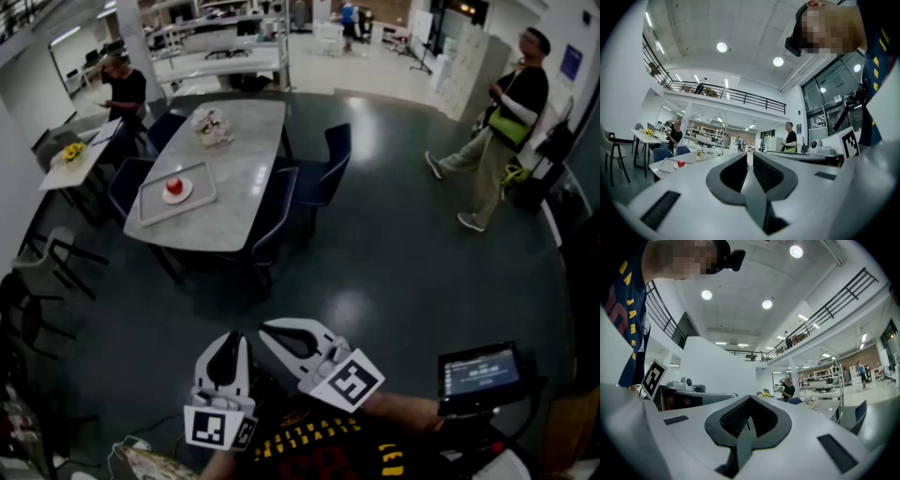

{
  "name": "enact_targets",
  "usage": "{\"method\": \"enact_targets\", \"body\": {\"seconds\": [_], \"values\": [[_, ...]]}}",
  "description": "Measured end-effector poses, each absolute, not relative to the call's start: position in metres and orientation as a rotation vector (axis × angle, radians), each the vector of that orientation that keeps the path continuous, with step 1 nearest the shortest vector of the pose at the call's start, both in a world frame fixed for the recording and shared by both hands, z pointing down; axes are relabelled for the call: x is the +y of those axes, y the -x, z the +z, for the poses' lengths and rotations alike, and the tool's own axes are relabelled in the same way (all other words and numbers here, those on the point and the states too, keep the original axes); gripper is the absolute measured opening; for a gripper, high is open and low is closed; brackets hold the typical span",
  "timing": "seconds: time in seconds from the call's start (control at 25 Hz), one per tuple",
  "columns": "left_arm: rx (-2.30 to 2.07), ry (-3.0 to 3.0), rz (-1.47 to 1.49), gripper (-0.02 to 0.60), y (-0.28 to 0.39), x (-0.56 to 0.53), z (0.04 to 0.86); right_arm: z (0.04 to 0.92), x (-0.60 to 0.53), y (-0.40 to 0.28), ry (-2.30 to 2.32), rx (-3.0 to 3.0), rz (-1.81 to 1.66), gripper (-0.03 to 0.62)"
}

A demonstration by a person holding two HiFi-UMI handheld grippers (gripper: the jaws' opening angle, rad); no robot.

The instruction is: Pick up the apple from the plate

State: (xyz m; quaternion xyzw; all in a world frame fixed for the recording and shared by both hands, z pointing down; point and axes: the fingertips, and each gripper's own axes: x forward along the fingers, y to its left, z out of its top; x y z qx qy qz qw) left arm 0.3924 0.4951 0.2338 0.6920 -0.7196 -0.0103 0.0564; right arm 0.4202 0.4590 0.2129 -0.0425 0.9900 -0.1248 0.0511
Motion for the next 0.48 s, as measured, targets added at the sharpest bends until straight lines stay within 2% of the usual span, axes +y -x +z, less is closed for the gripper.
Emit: {"method": "enact_targets", "body": {"seconds": [0.2, 0.48], "values": [[-2.175, -2.249, -0.094, 0.043, -0.373, 0.416, 0.252, 0.245, 0.392, -0.397, 0.258, 3.031, 0.042, 0.006], [-2.232, -2.212, -0.066, 0.043, -0.348, 0.417, 0.272, 0.275, 0.384, -0.371, 0.24, 3.051, 0.037, 0.006]]}}
